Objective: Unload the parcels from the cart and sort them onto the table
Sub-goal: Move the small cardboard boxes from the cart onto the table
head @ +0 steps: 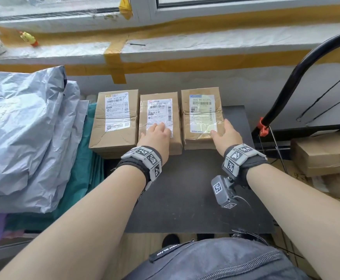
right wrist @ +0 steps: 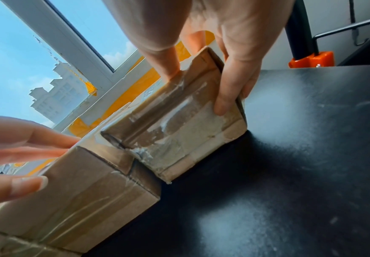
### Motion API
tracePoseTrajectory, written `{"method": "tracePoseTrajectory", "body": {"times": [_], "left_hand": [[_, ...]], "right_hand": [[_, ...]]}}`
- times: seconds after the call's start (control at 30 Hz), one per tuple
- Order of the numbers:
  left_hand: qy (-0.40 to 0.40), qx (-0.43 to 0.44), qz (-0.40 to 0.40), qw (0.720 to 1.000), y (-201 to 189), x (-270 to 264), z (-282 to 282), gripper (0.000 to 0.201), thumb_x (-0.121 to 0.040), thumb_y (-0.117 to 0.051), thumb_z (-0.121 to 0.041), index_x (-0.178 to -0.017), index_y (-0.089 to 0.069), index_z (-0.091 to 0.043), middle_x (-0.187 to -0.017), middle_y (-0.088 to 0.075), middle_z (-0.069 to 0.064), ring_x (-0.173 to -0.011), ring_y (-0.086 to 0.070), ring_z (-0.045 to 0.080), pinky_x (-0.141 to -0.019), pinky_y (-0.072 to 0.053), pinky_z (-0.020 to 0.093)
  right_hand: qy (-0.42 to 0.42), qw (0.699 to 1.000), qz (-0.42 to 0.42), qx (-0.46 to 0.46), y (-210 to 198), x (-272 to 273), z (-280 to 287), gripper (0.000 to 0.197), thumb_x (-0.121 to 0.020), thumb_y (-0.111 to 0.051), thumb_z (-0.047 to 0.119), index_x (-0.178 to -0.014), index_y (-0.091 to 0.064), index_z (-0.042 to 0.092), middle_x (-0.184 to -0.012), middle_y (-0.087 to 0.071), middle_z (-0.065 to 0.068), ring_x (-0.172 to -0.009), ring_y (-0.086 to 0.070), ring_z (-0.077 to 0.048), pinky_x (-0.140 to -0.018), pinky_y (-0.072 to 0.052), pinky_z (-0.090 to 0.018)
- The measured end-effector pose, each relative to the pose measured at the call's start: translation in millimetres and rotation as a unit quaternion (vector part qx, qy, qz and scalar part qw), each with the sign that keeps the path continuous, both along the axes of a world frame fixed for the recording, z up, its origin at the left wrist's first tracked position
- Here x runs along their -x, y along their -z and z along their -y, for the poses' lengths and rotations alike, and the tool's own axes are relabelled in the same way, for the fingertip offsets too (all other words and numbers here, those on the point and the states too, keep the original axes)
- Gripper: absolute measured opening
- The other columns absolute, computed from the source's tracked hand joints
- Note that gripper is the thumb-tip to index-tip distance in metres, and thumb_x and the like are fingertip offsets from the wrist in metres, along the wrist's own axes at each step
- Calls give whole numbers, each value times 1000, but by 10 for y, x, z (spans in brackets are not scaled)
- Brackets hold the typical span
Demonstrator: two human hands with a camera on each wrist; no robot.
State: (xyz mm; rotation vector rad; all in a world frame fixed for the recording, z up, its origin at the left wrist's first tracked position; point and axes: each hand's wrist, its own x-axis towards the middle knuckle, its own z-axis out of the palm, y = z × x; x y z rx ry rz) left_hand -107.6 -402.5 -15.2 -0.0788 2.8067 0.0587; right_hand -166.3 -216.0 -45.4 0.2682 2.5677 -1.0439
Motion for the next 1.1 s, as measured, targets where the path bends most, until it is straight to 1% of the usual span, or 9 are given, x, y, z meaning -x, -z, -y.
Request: {"method": "tracePoseTrajectory", "body": {"times": [0.07, 0.13, 0.33, 0.5, 0.57, 0.67, 0.87, 1.0, 1.1], "left_hand": [[-4, -1, 4, 1000, -3, 3, -1, 43, -85, -58, -11, -126, -43, -11, -132, -38, 5, -133, -30, 26, -108, -35, 48], [-7, -2, 4, 1000, 2, 1, -3, 44, -85, -58, -11, -127, -43, -11, -133, -37, 5, -134, -29, 26, -108, -34, 48], [-1, -3, -2, 1000, 23, 1, -6, 45, -85, -58, -11, -127, -42, -10, -132, -37, 6, -133, -30, 28, -108, -34, 49], [6, -8, -7, 1000, 32, 1, 8, 42, -84, -57, -11, -124, -44, -9, -128, -39, 6, -130, -32, 27, -108, -35, 49], [12, -7, -11, 1000, 34, -3, 18, 41, -83, -58, -10, -123, -45, -9, -125, -40, 6, -127, -34, 27, -106, -36, 49], [14, -8, -16, 1000, 33, -6, 23, 38, -83, -56, -8, -120, -46, -8, -122, -41, 7, -123, -35, 27, -105, -37, 50], [22, -11, -18, 1000, 54, 12, 46, 39, -81, -57, -7, -119, -47, -8, -122, -41, 7, -124, -35, 28, -107, -35, 50], [28, -4, -16, 999, 75, 1, 40, 43, -81, -59, -10, -121, -45, -8, -125, -40, 7, -127, -33, 28, -108, -34, 49], [28, -2, -11, 1000, 61, -21, 43, 44, -84, -60, -14, -124, -43, -9, -129, -38, 7, -131, -31, 27, -109, -33, 49]], "right_hand": [[-14, 1000, 1, -5, 11, 34, -29, 58, -95, -48, 34, -147, -25, 23, -139, -46, -12, -118, -53, -31, -88, -42, -30], [-28, 1000, 10, -9, 10, 59, -59, 57, -94, -48, 34, -146, -26, 22, -140, -46, -10, -118, -53, -29, -86, -41, -29], [-50, 999, 9, -16, -7, 15, -115, 57, -94, -49, 31, -146, -27, 19, -143, -45, -5, -125, -49, -27, -99, -41, -34], [-64, 997, 15, -47, -49, -20, -121, 57, -94, -51, 31, -145, -29, 17, -142, -47, -6, -122, -51, -28, -97, -42, -34], [-82, 994, 22, -68, -80, 37, -128, 52, -93, -52, 32, -140, -37, 16, -136, -52, -6, -118, -54, -27, -93, -43, -34], [-106, 990, 31, -92, -110, 95, -128, 43, -91, -54, 32, -130, -49, 15, -126, -59, -5, -110, -58, -27, -84, -43, -29], [-87, 990, 29, -106, -83, 88, -78, 42, -91, -53, 32, -128, -49, 14, -125, -59, -8, -110, -56, -29, -80, -38, -28], [-75, 993, 48, -77, -107, 105, -66, 42, -89, -54, 30, -129, -49, 17, -125, -59, -5, -108, -57, -27, -85, -44, -32], [-58, 996, 64, -36, -177, 85, -69, 41, -88, -56, 27, -128, -50, 18, -125, -59, -6, -108, -58, -27, -92, -50, -42]]}}
